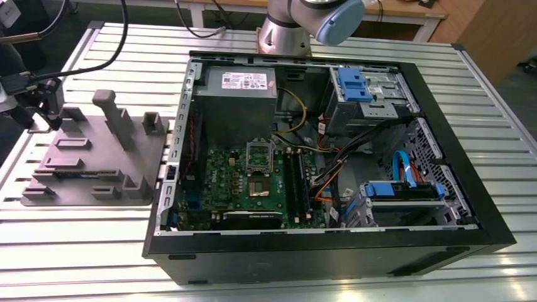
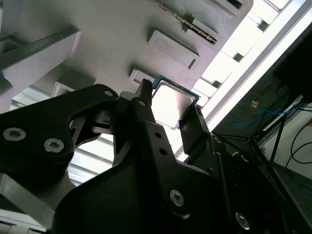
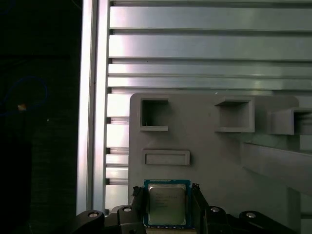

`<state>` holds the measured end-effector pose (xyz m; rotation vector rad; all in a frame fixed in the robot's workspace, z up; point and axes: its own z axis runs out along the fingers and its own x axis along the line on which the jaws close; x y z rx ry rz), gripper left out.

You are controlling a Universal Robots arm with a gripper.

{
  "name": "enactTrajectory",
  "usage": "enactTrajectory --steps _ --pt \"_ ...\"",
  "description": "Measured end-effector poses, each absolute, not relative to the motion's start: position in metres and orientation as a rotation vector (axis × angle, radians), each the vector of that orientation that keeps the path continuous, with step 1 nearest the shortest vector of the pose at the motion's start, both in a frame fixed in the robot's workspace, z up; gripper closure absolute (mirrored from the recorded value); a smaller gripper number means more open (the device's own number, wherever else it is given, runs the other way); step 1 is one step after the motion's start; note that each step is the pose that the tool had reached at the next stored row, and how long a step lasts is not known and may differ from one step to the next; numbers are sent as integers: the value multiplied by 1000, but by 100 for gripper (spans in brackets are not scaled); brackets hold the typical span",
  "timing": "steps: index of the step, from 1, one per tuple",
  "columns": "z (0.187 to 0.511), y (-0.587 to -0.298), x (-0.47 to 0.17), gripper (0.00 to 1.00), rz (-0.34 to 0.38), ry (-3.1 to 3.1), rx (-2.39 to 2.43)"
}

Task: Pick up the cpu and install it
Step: 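Pick up the cpu and move it towards the insertion slot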

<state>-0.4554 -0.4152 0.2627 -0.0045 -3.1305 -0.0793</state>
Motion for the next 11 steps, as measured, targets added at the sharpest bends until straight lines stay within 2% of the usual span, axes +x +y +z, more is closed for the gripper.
enactTrajectory --steps 11 --pt "274 -415 -455 53 -79 -3130 -5"
